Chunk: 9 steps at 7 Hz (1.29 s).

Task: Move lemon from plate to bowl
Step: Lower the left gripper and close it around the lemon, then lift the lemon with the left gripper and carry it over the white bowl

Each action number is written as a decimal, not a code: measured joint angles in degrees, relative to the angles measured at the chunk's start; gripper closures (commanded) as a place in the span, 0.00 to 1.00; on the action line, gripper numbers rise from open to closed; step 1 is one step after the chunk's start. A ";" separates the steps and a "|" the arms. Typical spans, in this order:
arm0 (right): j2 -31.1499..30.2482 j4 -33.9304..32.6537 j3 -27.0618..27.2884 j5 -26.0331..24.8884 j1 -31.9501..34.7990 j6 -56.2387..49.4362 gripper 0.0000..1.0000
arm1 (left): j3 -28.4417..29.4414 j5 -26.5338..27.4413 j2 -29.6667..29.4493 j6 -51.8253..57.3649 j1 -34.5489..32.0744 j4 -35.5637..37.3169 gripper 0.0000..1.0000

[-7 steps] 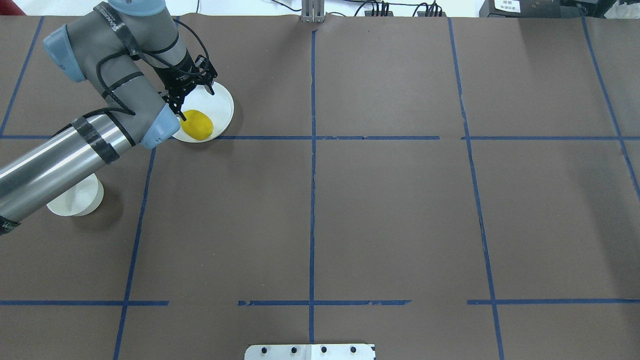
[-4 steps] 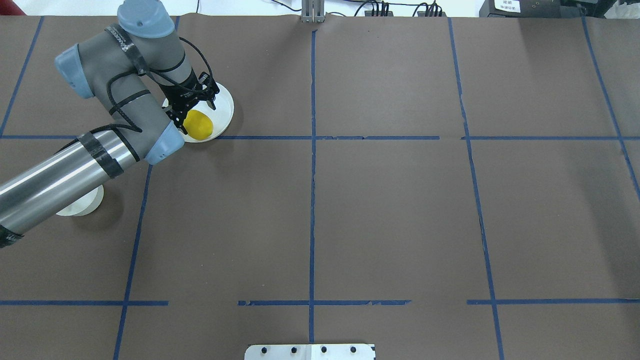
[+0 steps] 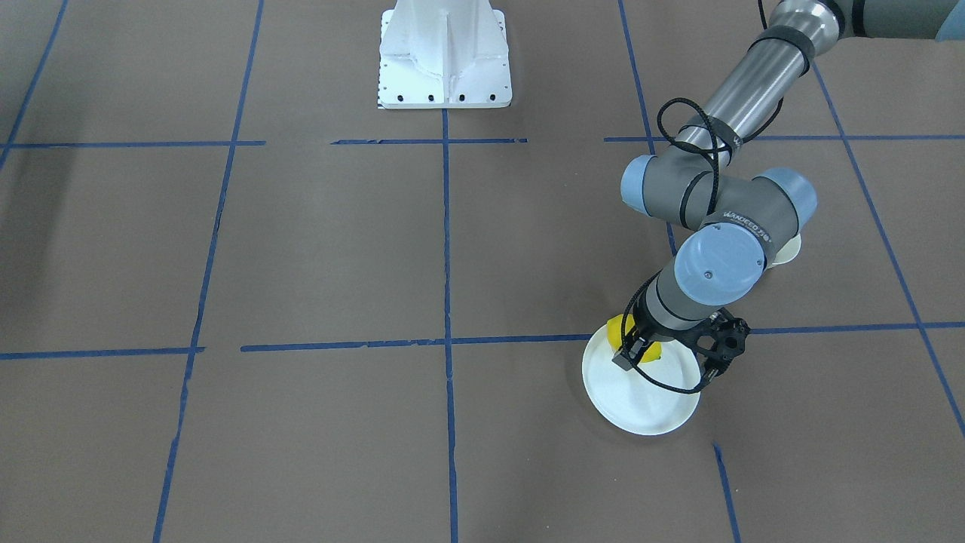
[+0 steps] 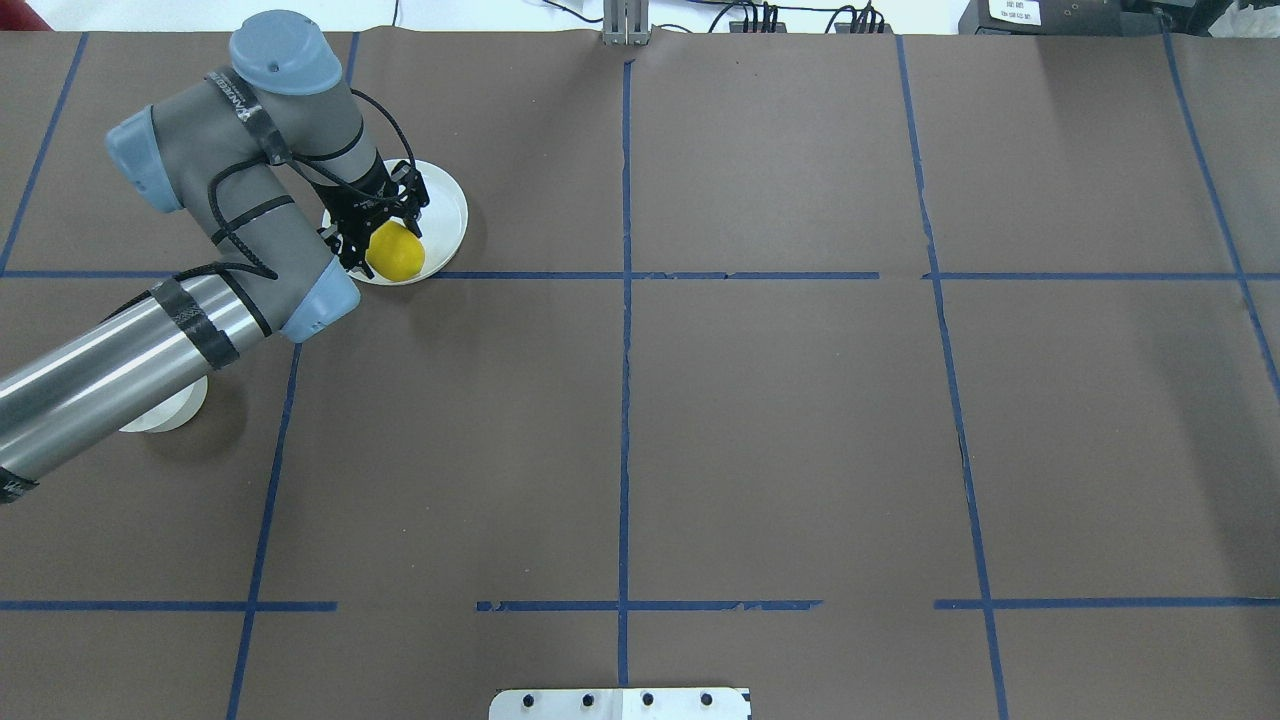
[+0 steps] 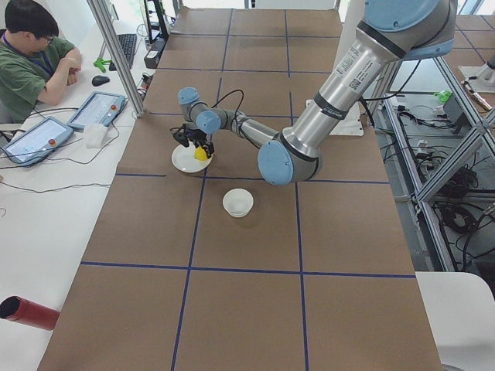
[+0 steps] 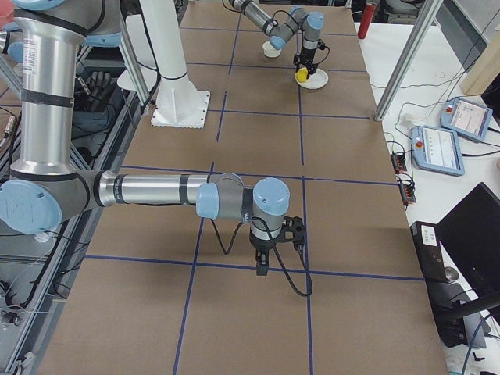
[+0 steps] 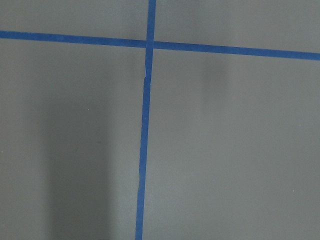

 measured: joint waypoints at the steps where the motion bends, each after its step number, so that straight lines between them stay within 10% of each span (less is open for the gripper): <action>1: 0.00 0.00 0.00 0.00 0.00 0.00 0.00 | -0.12 -0.02 0.10 0.09 0.02 -0.03 1.00; 4: 0.00 0.00 0.00 0.00 0.00 0.00 0.00 | -4.86 -0.09 0.84 1.44 -2.31 0.11 1.00; 9: 0.04 0.00 0.00 0.00 0.00 0.00 0.00 | -32.99 -0.21 21.47 33.84 -7.71 0.81 1.00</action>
